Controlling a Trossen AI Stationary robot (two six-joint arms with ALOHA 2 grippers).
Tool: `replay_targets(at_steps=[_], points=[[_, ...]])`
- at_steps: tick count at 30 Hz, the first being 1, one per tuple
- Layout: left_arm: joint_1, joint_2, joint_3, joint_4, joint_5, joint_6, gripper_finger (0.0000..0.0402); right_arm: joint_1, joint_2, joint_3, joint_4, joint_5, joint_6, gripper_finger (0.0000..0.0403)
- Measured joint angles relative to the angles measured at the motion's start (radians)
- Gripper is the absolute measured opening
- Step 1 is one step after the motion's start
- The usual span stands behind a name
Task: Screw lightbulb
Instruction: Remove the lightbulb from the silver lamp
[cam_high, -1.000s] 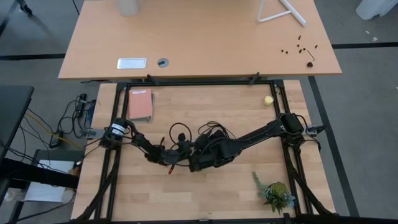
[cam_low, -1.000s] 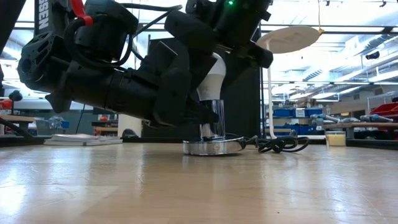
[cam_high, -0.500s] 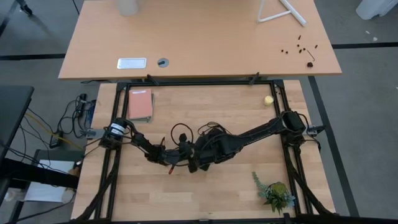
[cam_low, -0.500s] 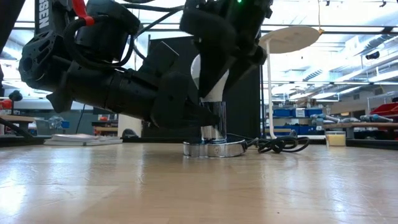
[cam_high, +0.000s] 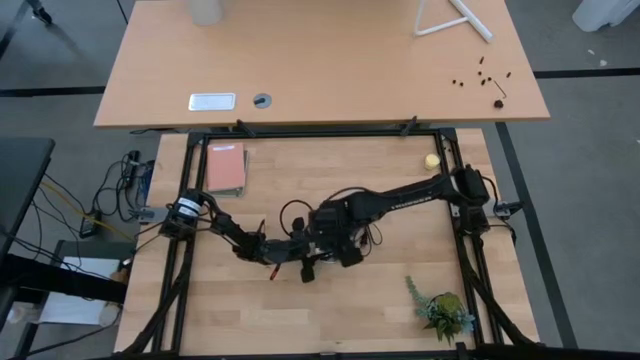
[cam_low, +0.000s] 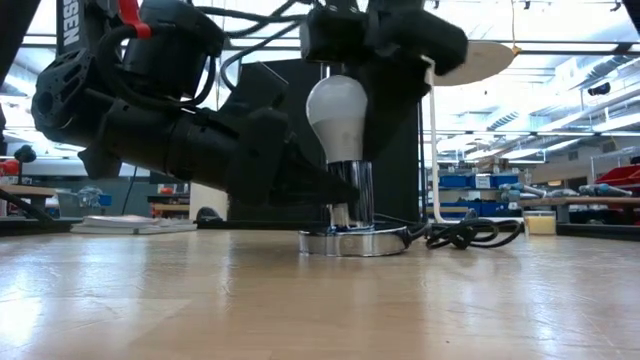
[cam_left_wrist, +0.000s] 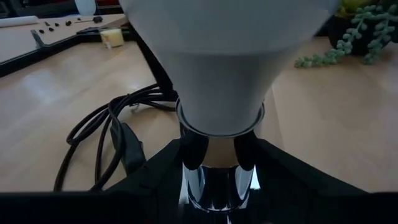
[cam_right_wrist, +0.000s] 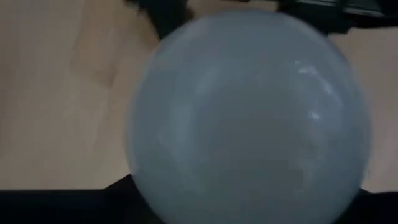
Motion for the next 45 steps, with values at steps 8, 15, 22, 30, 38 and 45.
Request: replay_targets(at_steps=[8,15,22,30,38,45], points=[[0.000,0.003,-0.002,0.020,0.015,0.002,0.0188,-0.088,0.002,0.000,-0.063,0.008,-0.275,0.0167],[0.010,0.003,-0.002,0.027,0.005,0.002,0.0188,-0.096,-0.038,0.000,-0.236,-0.002,-0.111,0.0188],[0.026,0.004,-0.002,0.030,-0.005,0.001,0.0188,-0.030,-0.114,0.001,-0.332,0.050,0.120,0.0239],[0.033,0.004,-0.002,0.032,-0.009,0.003,0.0188,0.080,-0.323,-0.114,-0.117,0.195,0.414,0.0257],[0.037,0.004,-0.002,0.033,-0.015,-0.020,0.0188,0.159,-0.539,-0.496,0.342,0.366,0.600,0.0257],[0.037,0.004,0.000,0.018,-0.054,-0.088,0.0188,0.205,-0.538,-0.745,0.766,0.514,0.689,0.0257]])
